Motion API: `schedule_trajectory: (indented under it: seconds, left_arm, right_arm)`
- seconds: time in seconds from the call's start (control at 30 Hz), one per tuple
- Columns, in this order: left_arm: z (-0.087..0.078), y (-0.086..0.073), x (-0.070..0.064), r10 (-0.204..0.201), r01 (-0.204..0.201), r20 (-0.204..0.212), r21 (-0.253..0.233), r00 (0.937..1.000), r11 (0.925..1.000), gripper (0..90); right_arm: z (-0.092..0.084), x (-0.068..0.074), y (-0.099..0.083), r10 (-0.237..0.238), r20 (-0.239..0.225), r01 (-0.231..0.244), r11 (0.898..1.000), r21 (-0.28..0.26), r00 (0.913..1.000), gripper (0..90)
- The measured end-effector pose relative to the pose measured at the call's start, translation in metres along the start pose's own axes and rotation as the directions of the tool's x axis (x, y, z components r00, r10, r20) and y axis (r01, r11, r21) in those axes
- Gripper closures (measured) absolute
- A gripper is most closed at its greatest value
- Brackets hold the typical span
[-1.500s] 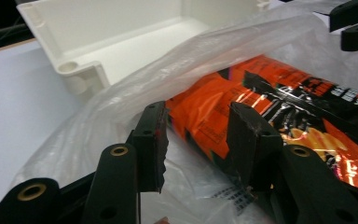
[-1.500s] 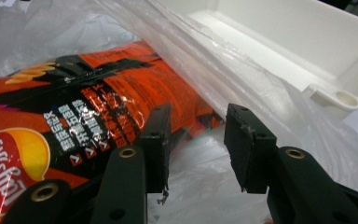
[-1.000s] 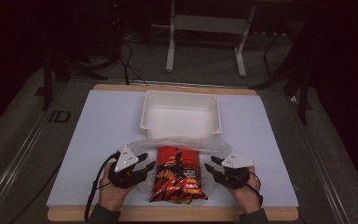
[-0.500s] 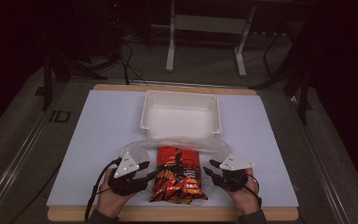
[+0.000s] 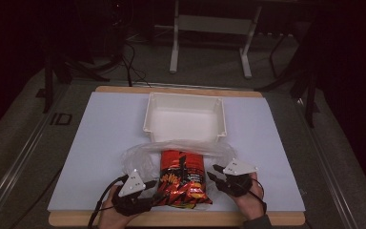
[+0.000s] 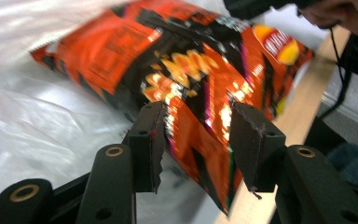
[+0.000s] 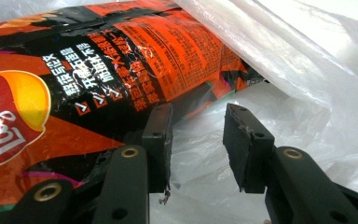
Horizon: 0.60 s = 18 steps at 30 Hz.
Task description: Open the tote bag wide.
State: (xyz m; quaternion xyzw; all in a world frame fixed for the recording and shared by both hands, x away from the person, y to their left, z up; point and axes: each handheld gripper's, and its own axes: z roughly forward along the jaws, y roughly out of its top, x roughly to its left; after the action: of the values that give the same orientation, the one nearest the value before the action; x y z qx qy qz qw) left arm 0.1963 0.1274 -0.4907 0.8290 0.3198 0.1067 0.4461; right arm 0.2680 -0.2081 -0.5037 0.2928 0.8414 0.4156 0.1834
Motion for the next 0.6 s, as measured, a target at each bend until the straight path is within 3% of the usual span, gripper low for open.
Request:
schedule_trajectory:
  seconds: [0.23, 0.33, 0.5, 0.6]
  left_arm:
    - [0.005, -0.011, -0.003, 0.001, -0.002, 0.018, 0.057, 0.9998, 0.9984, 55.4]
    - [0.009, -0.014, -0.005, 0.026, -0.026, 0.005, 0.114, 0.9997, 0.9931, 56.4]
    - [0.013, -0.016, -0.008, 0.046, -0.05, 0.03, 0.149, 0.9985, 0.9876, 64.7]
    - [0.015, -0.016, -0.011, 0.066, -0.068, 0.021, 0.163, 0.9976, 0.9843, 70.9]
  right_arm:
    - [0.001, 0.001, 0.0, -0.004, -0.002, 0.004, 1.0, 0.004, 1.0, 61.2]
    - [0.001, 0.0, 0.0, -0.003, -0.001, 0.003, 1.0, 0.004, 1.0, 60.5]
    - [0.002, 0.0, -0.001, -0.002, -0.001, 0.002, 1.0, 0.007, 1.0, 59.8]
    - [0.003, 0.0, -0.002, -0.001, -0.003, 0.001, 1.0, 0.011, 1.0, 59.6]
